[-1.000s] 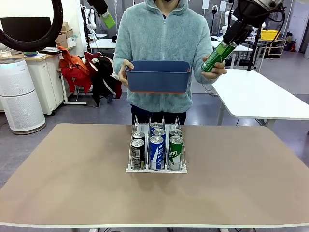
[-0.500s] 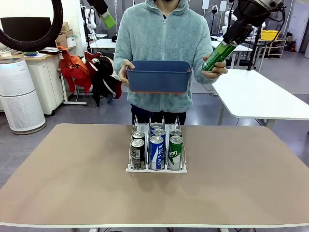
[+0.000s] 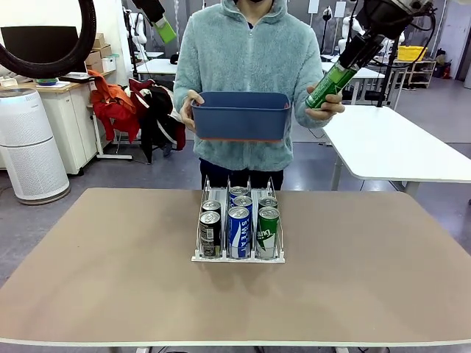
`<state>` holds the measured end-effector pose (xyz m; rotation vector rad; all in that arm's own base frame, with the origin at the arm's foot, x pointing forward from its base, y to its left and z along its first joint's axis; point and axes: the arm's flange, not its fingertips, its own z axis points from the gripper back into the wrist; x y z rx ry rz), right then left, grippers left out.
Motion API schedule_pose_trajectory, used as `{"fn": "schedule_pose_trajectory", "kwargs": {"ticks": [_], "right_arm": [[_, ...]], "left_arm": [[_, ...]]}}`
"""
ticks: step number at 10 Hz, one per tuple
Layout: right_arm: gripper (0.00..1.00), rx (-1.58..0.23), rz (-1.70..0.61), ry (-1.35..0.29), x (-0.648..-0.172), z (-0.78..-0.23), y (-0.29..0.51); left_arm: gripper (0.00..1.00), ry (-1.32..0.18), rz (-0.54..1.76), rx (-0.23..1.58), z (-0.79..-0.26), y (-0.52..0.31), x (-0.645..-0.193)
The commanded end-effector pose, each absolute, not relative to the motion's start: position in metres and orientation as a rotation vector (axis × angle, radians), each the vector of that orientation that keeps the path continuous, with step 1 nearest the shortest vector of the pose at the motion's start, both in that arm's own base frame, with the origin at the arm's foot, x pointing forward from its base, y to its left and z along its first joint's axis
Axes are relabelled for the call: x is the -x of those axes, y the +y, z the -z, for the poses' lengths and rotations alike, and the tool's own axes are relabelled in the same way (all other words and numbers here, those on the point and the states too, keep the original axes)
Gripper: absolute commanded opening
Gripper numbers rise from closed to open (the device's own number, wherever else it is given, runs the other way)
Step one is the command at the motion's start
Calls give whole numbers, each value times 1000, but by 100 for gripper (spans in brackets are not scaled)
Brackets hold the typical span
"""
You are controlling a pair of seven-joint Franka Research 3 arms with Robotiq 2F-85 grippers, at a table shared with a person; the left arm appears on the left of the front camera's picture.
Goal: Fill the beverage cans into the dispenser.
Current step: Pick up the Sprite handed by the human, then place the picked Sprite in the line of the Automatic Can Dispenser with the same cans.
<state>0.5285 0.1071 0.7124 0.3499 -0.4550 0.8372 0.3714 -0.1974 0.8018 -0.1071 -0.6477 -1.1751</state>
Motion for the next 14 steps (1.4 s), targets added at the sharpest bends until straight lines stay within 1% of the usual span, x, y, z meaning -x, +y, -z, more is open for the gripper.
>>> {"fn": "schedule_pose_trajectory", "kwargs": {"ticks": [1,4,6,7,8,14], "right_arm": [[0,-332,-822,-494,-526,-709,108],[0,-342,-845,-520,-524,-709,105],[0,-353,-879,-507,-524,-708,105],[0,-347,-826,-518,-526,-708,108],[0,-337,-852,-491,-530,-714,106],[0,-337,-852,-491,-530,-714,106]], "left_arm": [[100,-636,1178,98,-800,-194,-371],[100,-636,1178,98,-800,-194,-371],[100,-636,1178,98,-800,-194,-371],[100,-636,1178,98,-800,-194,-371],[100,-636,1178,98,-800,-194,-371],[100,-636,1178,98,-800,-194,-371]]}}
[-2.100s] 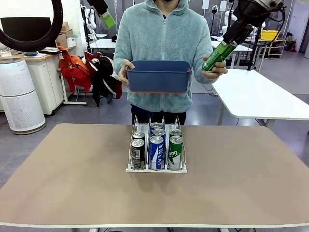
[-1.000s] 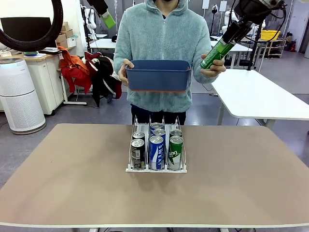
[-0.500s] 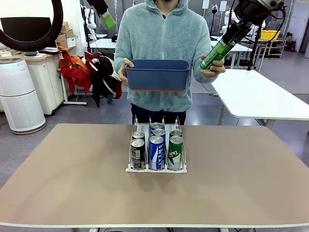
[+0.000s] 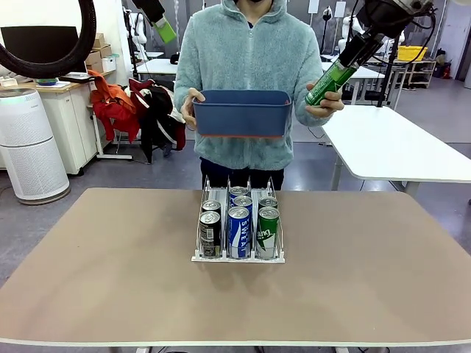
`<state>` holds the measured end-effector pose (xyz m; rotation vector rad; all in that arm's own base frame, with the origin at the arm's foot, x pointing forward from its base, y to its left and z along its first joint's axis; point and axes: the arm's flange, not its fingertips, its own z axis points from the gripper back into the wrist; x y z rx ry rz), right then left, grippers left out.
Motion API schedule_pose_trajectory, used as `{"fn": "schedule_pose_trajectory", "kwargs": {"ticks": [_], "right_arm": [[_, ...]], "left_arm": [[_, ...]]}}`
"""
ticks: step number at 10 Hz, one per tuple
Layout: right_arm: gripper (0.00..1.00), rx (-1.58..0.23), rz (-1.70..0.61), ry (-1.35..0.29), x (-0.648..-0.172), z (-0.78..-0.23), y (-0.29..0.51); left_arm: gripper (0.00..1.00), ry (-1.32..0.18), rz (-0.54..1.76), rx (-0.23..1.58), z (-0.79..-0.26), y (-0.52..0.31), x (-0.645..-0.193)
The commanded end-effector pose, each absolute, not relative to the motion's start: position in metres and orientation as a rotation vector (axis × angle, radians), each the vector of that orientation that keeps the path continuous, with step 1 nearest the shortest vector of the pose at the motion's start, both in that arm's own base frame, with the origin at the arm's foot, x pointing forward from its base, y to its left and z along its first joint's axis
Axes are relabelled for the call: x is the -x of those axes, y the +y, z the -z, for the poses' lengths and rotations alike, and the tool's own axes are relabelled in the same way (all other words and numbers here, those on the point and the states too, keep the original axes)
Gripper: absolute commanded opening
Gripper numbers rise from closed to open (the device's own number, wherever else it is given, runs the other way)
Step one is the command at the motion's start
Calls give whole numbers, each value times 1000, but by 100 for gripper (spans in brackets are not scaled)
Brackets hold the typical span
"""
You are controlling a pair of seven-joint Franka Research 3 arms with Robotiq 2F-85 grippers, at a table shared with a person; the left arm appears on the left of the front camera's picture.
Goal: Fill the beverage cans into the dispenser.
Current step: Place the picked Sprite in the line of the Automatic Can Dispenser with the same cans.
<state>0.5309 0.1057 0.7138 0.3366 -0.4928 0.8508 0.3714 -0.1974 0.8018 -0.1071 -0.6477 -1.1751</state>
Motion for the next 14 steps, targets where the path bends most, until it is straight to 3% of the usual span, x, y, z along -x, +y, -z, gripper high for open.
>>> {"fn": "schedule_pose_trajectory", "kwargs": {"ticks": [1,14], "right_arm": [[0,-337,-852,-491,-530,-714,106],[0,-337,-852,-491,-530,-714,106]], "left_arm": [[100,-636,1178,98,-800,-194,-371],[100,-636,1178,98,-800,-194,-371]]}}
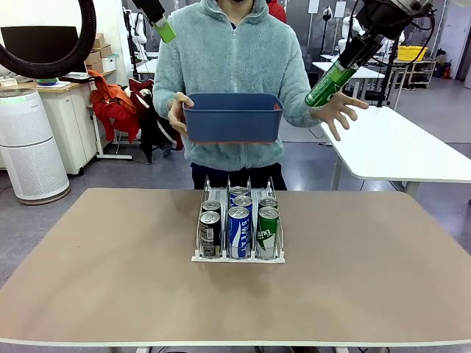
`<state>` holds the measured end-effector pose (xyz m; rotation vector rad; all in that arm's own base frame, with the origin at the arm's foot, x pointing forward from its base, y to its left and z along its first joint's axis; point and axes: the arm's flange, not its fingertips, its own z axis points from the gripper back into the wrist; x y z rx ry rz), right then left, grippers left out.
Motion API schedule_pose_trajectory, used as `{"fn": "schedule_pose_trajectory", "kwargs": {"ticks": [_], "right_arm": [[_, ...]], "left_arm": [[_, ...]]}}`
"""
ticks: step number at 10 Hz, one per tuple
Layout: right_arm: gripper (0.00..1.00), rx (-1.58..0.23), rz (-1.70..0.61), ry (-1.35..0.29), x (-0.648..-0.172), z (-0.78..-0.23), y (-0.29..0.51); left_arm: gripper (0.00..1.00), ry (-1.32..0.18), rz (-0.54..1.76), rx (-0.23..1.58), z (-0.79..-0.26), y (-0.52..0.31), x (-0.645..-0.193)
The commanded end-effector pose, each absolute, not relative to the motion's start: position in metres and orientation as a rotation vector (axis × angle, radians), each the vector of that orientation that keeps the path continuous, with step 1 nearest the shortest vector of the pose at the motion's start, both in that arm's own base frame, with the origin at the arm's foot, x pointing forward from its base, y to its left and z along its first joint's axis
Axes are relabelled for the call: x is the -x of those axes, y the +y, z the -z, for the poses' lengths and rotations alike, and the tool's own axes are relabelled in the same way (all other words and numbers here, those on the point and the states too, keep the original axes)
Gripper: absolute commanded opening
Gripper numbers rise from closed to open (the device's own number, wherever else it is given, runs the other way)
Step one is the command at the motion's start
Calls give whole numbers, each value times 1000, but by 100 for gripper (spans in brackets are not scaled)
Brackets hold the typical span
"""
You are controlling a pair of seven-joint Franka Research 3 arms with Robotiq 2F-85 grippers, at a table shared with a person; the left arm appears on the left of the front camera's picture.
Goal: Fill the beverage cans into the dispenser.
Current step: Place the picked Sprite in the line of the Automatic Can Dispenser with the same cans.
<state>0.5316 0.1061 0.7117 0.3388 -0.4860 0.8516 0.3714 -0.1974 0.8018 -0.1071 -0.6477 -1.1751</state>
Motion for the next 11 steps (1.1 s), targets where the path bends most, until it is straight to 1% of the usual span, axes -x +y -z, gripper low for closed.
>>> {"fn": "schedule_pose_trajectory", "kwargs": {"ticks": [1,6,7,8,10,11], "right_arm": [[0,-337,-852,-491,-530,-714,106],[0,-337,-852,-491,-530,-714,106],[58,-339,-852,-486,-532,-712,106],[58,-344,-841,-482,-520,-712,109],[58,-371,-741,-496,-489,-712,115],[58,-409,-731,-498,-471,-710,120]], "left_arm": [[100,-636,1178,98,-800,-194,-371],[100,-636,1178,98,-800,-194,-371],[100,-636,1178,98,-800,-194,-371],[100,-636,1178,98,-800,-194,-371],[100,-636,1178,98,-800,-194,-371],[100,-636,1178,98,-800,-194,-371]]}}
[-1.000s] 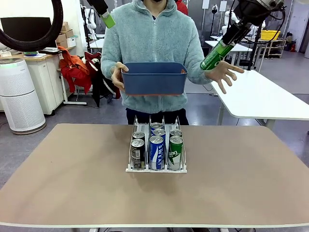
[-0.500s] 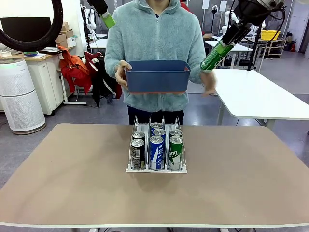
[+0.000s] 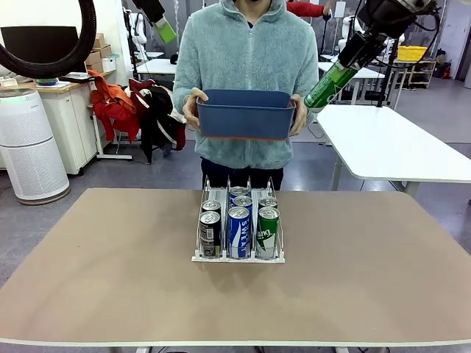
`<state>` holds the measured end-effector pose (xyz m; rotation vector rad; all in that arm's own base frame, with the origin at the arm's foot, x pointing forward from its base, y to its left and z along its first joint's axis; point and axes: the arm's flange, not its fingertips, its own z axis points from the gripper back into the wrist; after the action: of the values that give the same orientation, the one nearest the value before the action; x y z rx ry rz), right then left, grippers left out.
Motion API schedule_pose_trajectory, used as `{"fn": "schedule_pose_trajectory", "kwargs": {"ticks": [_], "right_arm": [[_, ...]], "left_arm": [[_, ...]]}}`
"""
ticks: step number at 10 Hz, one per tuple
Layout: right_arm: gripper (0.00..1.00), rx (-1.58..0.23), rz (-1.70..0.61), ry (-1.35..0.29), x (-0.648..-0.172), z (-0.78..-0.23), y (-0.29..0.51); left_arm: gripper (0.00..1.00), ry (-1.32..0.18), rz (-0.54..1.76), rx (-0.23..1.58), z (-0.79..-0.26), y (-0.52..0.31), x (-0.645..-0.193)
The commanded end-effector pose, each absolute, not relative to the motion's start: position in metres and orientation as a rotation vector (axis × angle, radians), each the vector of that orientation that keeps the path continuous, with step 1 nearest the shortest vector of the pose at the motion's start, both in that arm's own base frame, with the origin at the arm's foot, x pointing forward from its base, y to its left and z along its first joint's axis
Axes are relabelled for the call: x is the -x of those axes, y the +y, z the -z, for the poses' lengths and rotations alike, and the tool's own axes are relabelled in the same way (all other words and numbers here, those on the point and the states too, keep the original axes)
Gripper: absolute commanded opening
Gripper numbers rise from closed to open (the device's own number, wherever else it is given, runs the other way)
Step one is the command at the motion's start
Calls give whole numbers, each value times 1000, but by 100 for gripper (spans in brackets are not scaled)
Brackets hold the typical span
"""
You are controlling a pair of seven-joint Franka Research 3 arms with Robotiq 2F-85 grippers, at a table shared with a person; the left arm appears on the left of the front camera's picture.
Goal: Fill the beverage cans into the dispenser.
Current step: Place the picked Sprite in the line of the Automatic Can Dispenser with the same cans.
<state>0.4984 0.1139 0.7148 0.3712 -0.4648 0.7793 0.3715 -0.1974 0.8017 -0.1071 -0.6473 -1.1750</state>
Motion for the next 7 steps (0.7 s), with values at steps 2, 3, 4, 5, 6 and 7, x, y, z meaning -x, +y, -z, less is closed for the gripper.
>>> {"fn": "schedule_pose_trajectory", "kwargs": {"ticks": [2,3,4,5,6,7], "right_arm": [[58,-391,-723,-528,-445,-704,121],[58,-387,-707,-540,-435,-692,124],[58,-379,-681,-539,-424,-679,127],[58,-354,-665,-520,-417,-665,129],[58,-354,-664,-507,-410,-652,135],[58,-340,-681,-492,-402,-638,143]], "left_arm": [[100,-636,1178,98,-800,-194,-371],[100,-636,1178,98,-800,-194,-371],[100,-636,1178,98,-800,-194,-371],[100,-636,1178,98,-800,-194,-371],[100,-636,1178,98,-800,-194,-371],[100,-636,1178,98,-800,-194,-371]]}}
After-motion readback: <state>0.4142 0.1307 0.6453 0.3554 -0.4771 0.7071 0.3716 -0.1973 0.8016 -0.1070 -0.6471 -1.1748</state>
